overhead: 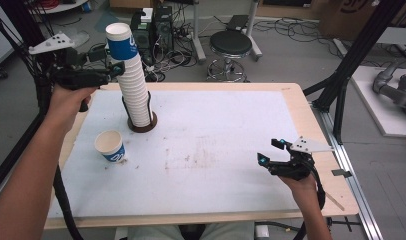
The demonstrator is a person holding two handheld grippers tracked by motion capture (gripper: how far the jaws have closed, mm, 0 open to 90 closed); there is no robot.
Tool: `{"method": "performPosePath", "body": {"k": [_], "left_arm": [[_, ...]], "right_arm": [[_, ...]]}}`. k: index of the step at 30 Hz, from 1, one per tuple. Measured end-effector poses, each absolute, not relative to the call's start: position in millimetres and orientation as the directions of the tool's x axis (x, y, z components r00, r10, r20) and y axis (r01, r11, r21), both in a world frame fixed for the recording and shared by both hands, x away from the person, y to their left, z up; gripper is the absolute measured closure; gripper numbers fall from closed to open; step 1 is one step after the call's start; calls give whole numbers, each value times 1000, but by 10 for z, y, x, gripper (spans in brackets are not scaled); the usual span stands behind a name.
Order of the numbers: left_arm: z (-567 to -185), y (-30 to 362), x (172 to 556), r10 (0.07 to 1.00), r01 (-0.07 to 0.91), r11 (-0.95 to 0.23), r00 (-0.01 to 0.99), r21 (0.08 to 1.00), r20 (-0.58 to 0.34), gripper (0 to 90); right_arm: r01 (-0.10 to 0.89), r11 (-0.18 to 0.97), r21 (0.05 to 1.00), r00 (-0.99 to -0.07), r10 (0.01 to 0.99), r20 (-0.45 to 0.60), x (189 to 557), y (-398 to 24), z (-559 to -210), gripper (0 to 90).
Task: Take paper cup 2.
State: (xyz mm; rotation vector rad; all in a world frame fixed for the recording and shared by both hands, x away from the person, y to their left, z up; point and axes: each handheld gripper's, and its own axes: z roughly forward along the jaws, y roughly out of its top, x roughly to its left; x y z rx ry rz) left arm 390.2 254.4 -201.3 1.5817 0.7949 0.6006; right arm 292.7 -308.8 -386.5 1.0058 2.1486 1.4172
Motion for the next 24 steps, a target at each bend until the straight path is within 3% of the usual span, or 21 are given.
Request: {"method": "performPosePath", "body": {"k": [13, 24], "left_arm": [[-1733, 2529, 4254, 816, 179, -86, 578, 980, -34, 143], [-1724, 2467, 4544, 829, 226, -99, 558, 969, -45, 150]], "right_arm": [[367, 233, 901, -676, 732, 86, 2937, -3116, -3889, 214], [361, 246, 900, -686, 723, 78, 2946, -3107, -3899, 214]]}}
